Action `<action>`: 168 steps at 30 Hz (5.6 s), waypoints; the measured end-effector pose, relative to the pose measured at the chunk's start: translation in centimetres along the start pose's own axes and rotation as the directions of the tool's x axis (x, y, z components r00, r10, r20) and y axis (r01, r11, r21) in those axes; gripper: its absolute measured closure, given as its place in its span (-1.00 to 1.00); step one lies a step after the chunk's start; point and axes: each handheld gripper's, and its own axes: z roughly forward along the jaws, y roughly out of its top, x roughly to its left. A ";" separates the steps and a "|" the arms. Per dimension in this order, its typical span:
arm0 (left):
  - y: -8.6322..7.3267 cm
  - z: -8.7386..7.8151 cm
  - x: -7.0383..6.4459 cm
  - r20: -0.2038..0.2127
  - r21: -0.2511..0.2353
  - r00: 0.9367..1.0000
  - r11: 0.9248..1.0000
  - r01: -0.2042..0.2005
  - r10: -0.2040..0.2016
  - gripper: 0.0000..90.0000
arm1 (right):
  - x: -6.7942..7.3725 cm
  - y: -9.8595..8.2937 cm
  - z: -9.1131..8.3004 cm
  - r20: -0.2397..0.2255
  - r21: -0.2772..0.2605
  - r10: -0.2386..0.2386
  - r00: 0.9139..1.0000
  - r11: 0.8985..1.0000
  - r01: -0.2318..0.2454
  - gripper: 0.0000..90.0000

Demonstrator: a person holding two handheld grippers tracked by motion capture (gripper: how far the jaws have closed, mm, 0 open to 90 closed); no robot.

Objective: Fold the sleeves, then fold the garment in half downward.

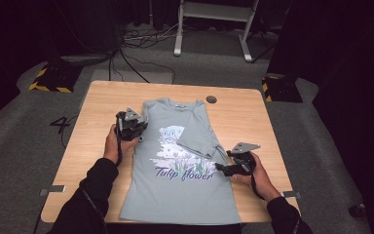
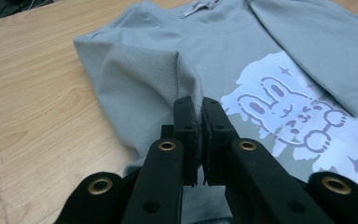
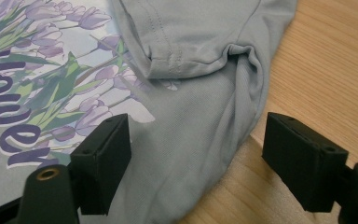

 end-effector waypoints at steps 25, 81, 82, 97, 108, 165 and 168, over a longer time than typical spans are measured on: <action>2.1 1.7 -5.1 0.046 0.040 0.993 0.993 -0.109 0.107 0.91 | 0.0 -0.1 0.0 0.001 -0.010 0.000 1.000 1.000 0.000 -0.49; 2.2 3.7 -10.5 0.173 0.086 0.970 0.978 -0.190 0.173 -0.39 | 0.1 -0.1 0.0 0.000 -0.013 0.003 1.000 1.000 -0.003 -0.49; 2.2 3.5 -10.6 0.179 0.088 0.968 0.977 -0.195 0.177 -0.42 | 0.1 -0.1 0.0 0.000 -0.013 0.003 1.000 1.000 -0.003 -0.49; 0.9 0.5 -11.2 0.243 0.088 0.935 0.954 -0.286 0.258 -0.58 | 0.1 -0.1 0.0 0.001 -0.014 0.004 1.000 1.000 -0.004 -0.49; -0.5 -0.9 -10.5 0.253 0.097 0.925 0.944 -0.315 0.283 -0.59 | 0.1 -0.1 0.0 0.002 -0.013 0.004 1.000 1.000 -0.004 -0.49; -9.1 -6.8 -7.4 0.312 0.104 0.923 0.958 -0.267 0.223 -0.61 | 1.2 -0.6 -0.4 -0.015 -0.009 -0.018 1.000 1.000 0.018 -0.52; -9.2 -6.9 -7.5 0.314 0.107 0.922 0.956 -0.273 0.228 -0.61 | 1.6 -0.9 -0.7 -0.014 -0.006 -0.017 1.000 1.000 0.017 -0.50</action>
